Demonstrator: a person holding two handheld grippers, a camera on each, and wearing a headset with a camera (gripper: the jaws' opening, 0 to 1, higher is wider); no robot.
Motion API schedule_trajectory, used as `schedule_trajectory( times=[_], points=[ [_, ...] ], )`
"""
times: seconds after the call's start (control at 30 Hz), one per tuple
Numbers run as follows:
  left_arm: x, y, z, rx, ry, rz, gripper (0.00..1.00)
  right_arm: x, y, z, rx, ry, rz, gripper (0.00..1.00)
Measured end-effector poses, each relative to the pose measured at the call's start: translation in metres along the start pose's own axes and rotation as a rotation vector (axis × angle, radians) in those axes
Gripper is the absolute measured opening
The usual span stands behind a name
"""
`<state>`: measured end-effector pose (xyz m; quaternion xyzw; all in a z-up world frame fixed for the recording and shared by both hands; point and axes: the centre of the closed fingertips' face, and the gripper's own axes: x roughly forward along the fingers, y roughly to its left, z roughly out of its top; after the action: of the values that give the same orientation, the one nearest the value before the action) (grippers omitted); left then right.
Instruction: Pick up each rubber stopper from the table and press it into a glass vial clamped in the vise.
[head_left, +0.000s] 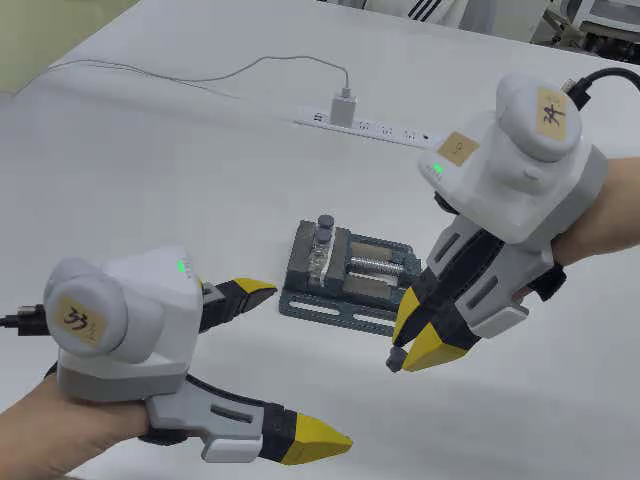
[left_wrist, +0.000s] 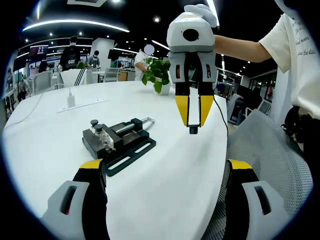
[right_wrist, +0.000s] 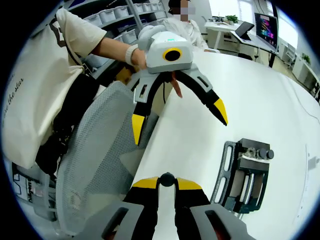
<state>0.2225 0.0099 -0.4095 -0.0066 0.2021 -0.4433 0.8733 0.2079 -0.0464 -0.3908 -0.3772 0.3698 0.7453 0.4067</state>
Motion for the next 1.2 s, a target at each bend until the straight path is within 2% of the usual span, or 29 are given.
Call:
schedule_trajectory(
  times=[0.13, 0.37, 0.43, 0.57, 0.73, 0.9, 1.03, 1.2],
  points=[
    [-0.005, 0.006, -0.002, 0.009, 0.002, 0.029, 0.99, -0.001, -0.006, -0.002, -0.003, 0.016, -0.027, 0.07],
    [-0.015, 0.015, -0.007, -0.001, -0.006, 0.067, 0.99, -0.004, -0.027, -0.002, -0.010, 0.041, -0.100, 0.07],
    [-0.017, 0.018, -0.009, 0.012, 0.008, 0.083, 0.98, -0.005, -0.036, -0.003, -0.018, 0.059, -0.128, 0.07],
    [-0.020, 0.020, -0.006, 0.014, -0.007, 0.100, 0.98, -0.007, -0.049, -0.001, -0.038, 0.081, -0.167, 0.07],
    [-0.023, 0.024, -0.008, 0.018, -0.001, 0.121, 0.98, -0.008, -0.062, 0.005, -0.076, 0.111, -0.193, 0.07],
    [-0.024, 0.028, -0.009, 0.023, 0.001, 0.141, 0.98, -0.010, -0.077, 0.006, -0.143, 0.184, -0.215, 0.07],
    [-0.024, 0.031, -0.008, 0.024, -0.002, 0.154, 0.98, -0.009, -0.091, 0.008, -0.184, 0.222, -0.225, 0.07],
    [-0.025, 0.034, -0.007, 0.022, -0.007, 0.168, 0.98, -0.010, -0.114, 0.012, -0.210, 0.234, -0.257, 0.06]
  ],
)
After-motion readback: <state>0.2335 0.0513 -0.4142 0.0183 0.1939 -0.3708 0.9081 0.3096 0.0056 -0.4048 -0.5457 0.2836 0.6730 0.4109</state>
